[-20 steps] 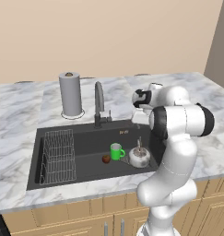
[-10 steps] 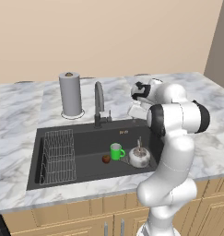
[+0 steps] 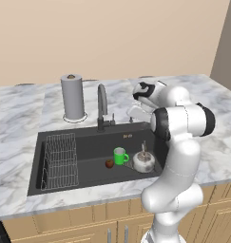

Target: Pick the kettle and mug and place them in the sink. Then turn on the water.

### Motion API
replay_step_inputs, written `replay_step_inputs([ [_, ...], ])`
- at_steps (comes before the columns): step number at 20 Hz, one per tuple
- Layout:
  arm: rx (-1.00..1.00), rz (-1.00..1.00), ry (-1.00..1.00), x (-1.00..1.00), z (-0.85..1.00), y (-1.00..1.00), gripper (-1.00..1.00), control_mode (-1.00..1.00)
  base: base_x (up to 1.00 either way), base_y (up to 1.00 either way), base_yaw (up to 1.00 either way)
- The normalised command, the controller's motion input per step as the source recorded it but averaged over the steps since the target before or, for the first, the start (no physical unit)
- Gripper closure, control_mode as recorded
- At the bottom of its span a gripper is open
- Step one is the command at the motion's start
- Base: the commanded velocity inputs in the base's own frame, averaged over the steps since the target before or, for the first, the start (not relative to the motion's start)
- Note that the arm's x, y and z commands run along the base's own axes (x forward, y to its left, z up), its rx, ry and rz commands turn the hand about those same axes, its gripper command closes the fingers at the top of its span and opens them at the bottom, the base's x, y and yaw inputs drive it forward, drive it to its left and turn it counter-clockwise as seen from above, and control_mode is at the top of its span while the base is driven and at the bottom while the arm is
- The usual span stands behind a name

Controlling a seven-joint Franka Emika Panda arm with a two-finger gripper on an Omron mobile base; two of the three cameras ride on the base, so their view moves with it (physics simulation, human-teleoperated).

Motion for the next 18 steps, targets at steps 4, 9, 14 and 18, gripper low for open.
replay_step_inputs([
  [4,0.14,0.06,-0.21,0.0,0.04,0.26,-1.0,-1.0,0.0,0.0,0.0],
  [9,0.08,0.05,-0.17,0.11,0.0,0.24,-1.0,-1.0,0.0,0.0,0.0],
  [14,0.0,0.04,-0.1,0.27,0.0,0.32,-1.0,-1.0,0.0,0.0,0.0],
  [18,0.0,0.02,-0.07,0.26,0.0,0.19,-1.0,-1.0,0.0,0.0,0.0],
])
